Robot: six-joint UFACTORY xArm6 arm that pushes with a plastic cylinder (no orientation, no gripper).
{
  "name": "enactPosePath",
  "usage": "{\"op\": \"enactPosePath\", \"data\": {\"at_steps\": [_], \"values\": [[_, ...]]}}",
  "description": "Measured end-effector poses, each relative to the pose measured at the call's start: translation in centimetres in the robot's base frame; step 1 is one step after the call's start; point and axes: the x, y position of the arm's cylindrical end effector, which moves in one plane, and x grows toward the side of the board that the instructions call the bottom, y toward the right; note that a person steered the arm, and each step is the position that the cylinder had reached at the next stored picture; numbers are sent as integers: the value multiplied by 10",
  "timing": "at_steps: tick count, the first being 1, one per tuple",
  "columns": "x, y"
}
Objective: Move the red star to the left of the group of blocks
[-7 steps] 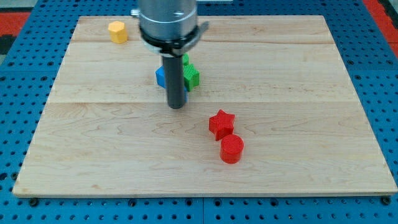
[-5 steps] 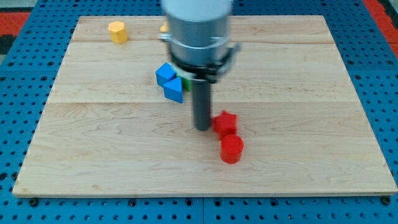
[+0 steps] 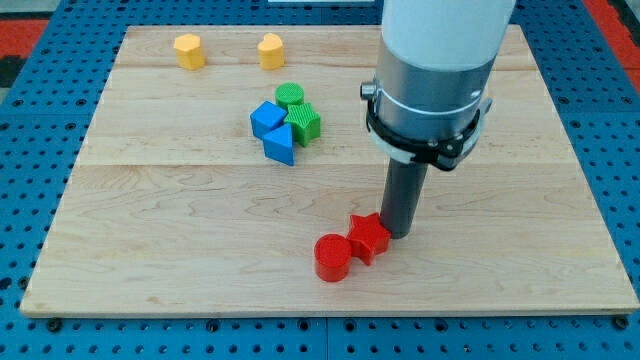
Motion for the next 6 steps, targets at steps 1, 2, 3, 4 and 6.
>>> {"op": "enactPosePath", "data": {"at_steps": [1, 2, 3, 4, 6], "values": [[42, 33], [38, -8], [-19, -49], [-40, -64], [-40, -128]]}}
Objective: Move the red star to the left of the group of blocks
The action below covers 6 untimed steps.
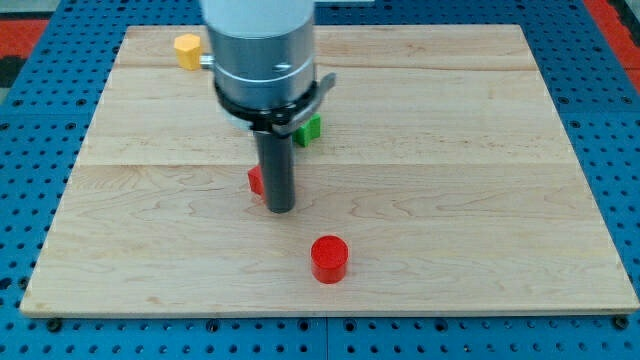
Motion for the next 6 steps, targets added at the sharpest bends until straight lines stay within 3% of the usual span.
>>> {"op": "enactPosePath", "data": {"at_steps": [4, 5, 6], "values": [[38, 3], [38, -6], [1, -9]]}}
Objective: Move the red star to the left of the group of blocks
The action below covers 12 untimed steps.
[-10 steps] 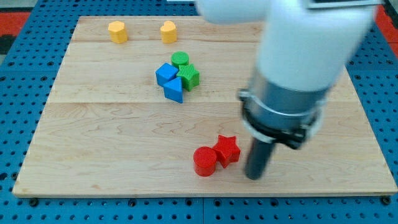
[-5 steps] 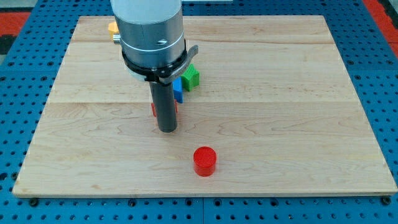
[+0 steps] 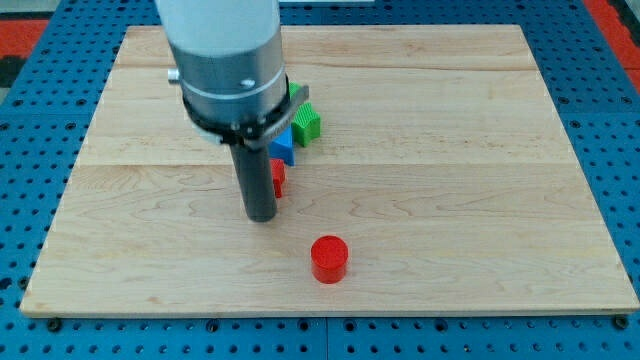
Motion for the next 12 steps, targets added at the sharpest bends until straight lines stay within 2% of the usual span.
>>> {"op": "enactPosePath", "data": {"at_steps": [1, 3, 4, 6, 7, 8, 9, 10, 11, 12], "values": [[15, 7], [1, 15], [-10, 3], [-22, -61], [2, -53], [3, 11], [-6, 31], [-38, 19], [-51, -35], [-33, -72]]}}
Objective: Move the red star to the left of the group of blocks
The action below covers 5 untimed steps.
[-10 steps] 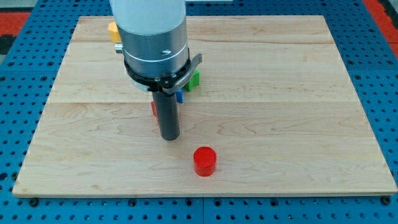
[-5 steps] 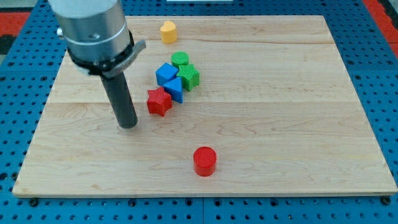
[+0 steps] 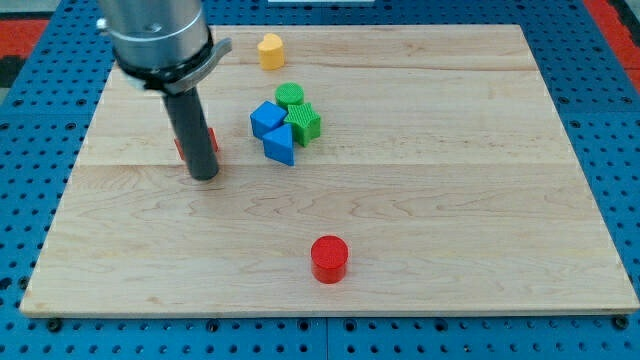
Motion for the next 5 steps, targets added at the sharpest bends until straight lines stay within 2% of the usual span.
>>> {"op": "enactPosePath", "data": {"at_steps": [1, 3, 4, 5], "values": [[-18, -32], [-34, 17], [-34, 4], [-28, -55]]}}
